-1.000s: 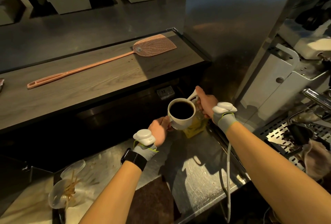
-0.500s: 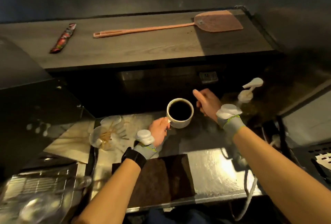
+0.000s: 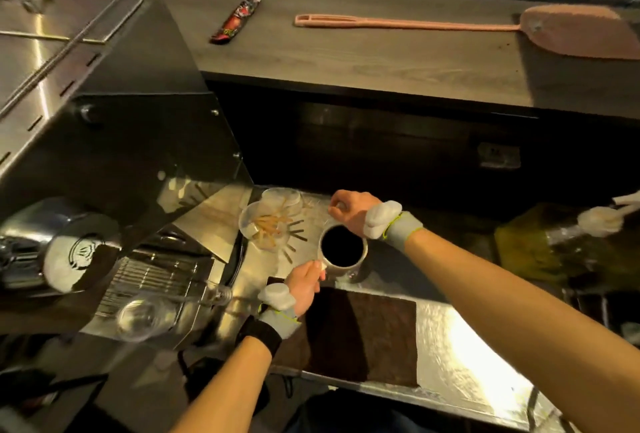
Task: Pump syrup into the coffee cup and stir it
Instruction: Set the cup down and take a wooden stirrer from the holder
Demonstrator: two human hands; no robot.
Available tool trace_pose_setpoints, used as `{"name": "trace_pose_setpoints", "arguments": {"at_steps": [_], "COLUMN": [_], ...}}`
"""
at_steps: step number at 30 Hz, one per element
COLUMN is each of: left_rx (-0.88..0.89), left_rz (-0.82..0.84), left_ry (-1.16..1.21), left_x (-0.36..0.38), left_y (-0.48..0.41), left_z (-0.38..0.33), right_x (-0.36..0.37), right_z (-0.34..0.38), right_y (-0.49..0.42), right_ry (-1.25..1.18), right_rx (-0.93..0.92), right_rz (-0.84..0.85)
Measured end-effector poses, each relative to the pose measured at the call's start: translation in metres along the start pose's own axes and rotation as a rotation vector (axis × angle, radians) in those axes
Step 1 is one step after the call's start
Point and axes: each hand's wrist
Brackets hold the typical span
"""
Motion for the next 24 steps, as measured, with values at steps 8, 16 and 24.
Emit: {"name": "trace_pose_setpoints", "arguments": {"at_steps": [8,16,24], "left_rx": [-0.064,-0.015,-0.032], "left_rz": [-0.01,0.053,0.115], "left_ry": [0.127,0.129,0.034], "left_x": [-0.001,-0.002,-0.005], "left_y": [-0.011,-0.017,-0.016], "left_z": [0.01,0.016,0.023], "right_x": [0.016,0.02,0.012], "right_z": [0.038,0.053,0.055], "right_y": [-0.059,-0.089,-0.087], "right_ry": [0.157,0.231,0.271], "right_rx": [-0.069,-0.078,-0.151], "right_rz": [0.131,0.179,0.156]}}
Point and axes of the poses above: each hand's wrist, its own y-axis away from the middle knuckle, its own x-axis out of the palm, z = x × y, and after that the axes turned 3 degrees about z, right-handed
